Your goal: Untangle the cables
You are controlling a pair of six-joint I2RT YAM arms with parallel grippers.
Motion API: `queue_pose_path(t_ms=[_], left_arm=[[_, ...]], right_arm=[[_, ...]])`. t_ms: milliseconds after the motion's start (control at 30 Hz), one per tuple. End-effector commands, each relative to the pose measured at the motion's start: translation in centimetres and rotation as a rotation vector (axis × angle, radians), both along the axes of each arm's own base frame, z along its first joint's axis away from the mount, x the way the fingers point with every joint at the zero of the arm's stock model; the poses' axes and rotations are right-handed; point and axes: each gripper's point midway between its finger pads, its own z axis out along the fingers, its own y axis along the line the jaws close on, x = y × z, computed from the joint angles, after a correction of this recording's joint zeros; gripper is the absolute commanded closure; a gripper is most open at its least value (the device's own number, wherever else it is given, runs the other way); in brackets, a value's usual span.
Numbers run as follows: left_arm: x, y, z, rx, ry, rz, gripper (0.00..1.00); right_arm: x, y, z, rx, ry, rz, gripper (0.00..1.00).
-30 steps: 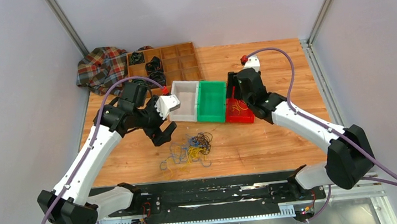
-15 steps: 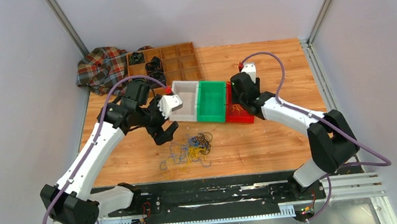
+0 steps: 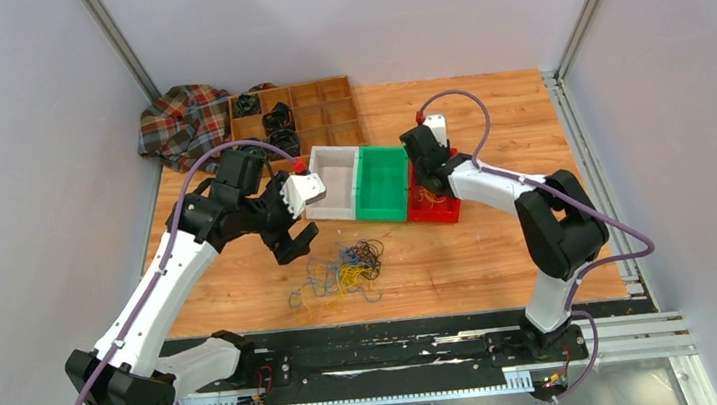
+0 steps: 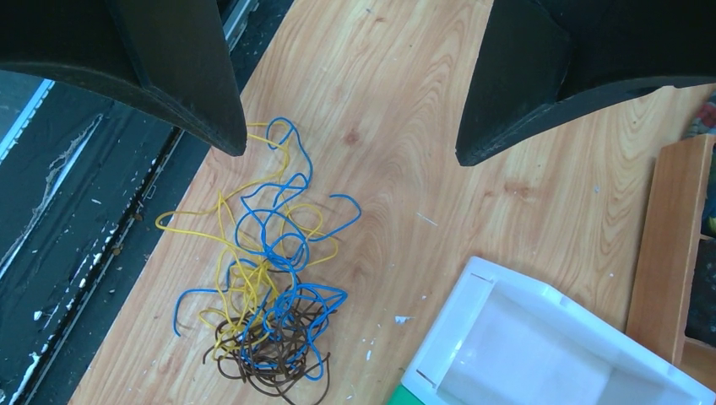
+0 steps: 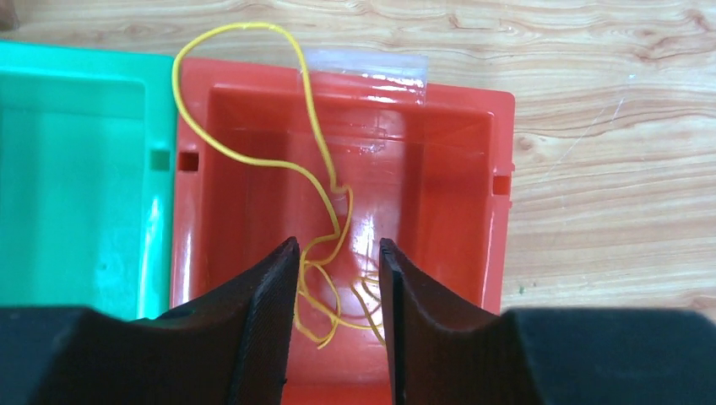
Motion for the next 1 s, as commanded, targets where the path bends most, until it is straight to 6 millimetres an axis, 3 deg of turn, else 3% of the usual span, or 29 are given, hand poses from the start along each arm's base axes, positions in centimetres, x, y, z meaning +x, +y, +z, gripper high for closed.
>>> queue_pose_path(t_ms=[0,167,333,400,500,567,733,967], left_arm=[[-0.1,0.0,0.3,-0.012,-0.036,-0.018,0.01],[0.0,0.0,0.3,-0.012,-0.031,-0.015,0.00],[0.0,0.0,0.5,-0.016,-0.035,-0.017,0.01],[0.1,0.0,0.6,-0.016,-0.037,-0.015,0.01],[0.1,0.0,0.6,-0.016,-0.038,-0.015,0.02],[0.0,-0.1,0.6,-0.019,-0.033,-0.015,0.02],[-0.1,-0.1,0.6,-0.022,-0.036,-0.015,0.02],[0.1,0.1,0.8,-0.014,-0.049,-0.017,0.02]], right_arm=[[1.0,-0.4,-0.9,0.040,0.023,-0.053,0.66],[1.3,0.0,-1.8,0.071,0.031,-0.071,0.98],[0.5,-0.4,-0.7,0.089,0.020,-0.083,0.99],[0.0,-0.8,0.7,0.099,-0.003,-0.089,0.95],[-0.3,-1.1,3.3,0.125,-0.063,-0.084,0.69],[0.3,-1.0,4.8,0.135,-0.104,-0.063,0.59],[2.5,-0.2,4.5,0.119,-0.075,0.001,0.57],[4.0,0.4,1.6,0.103,-0.008,0.030,0.61]])
